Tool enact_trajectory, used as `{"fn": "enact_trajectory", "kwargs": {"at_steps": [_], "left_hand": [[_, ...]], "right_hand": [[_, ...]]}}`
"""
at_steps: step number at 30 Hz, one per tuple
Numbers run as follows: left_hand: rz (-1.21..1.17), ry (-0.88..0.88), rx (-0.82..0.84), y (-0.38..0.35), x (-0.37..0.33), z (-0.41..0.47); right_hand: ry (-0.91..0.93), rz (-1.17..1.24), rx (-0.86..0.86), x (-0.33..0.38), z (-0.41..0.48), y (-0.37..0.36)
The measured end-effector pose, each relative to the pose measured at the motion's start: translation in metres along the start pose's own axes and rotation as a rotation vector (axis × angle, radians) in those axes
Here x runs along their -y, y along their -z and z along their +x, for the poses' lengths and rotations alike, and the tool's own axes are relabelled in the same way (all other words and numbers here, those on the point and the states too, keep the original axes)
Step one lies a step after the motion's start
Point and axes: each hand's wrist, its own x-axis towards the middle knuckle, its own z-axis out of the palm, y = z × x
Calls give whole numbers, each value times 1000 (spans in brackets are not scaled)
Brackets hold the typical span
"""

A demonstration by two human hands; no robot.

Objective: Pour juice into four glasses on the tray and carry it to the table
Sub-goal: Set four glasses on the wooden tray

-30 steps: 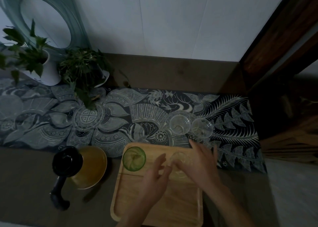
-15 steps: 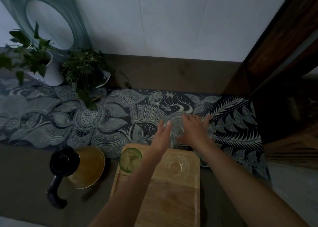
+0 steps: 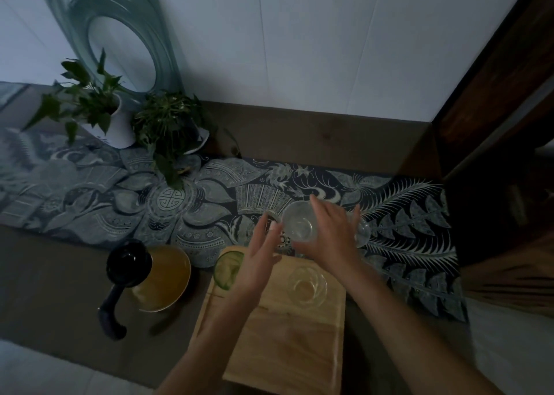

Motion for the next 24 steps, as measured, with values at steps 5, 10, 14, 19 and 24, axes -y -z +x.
{"fn": "enact_trajectory", "kwargs": {"at_steps": [5,10,14,19,24], "left_hand": [[-39,-74,-16,30,1,-53],[-125,-31,-59,68,22,-98],[-146,58,-54,101,42,-122],[-83,191,-69,143,74,-137],[-53,310,-112,175,98,-138]], "right_hand": [[59,148,-17,33,-46,16],[90,333,73,62,-93,8],[139,336,126,86,-124,-15],[65,318,265,112,-148,-60],[-70,227,394,135,-162,-101]]}}
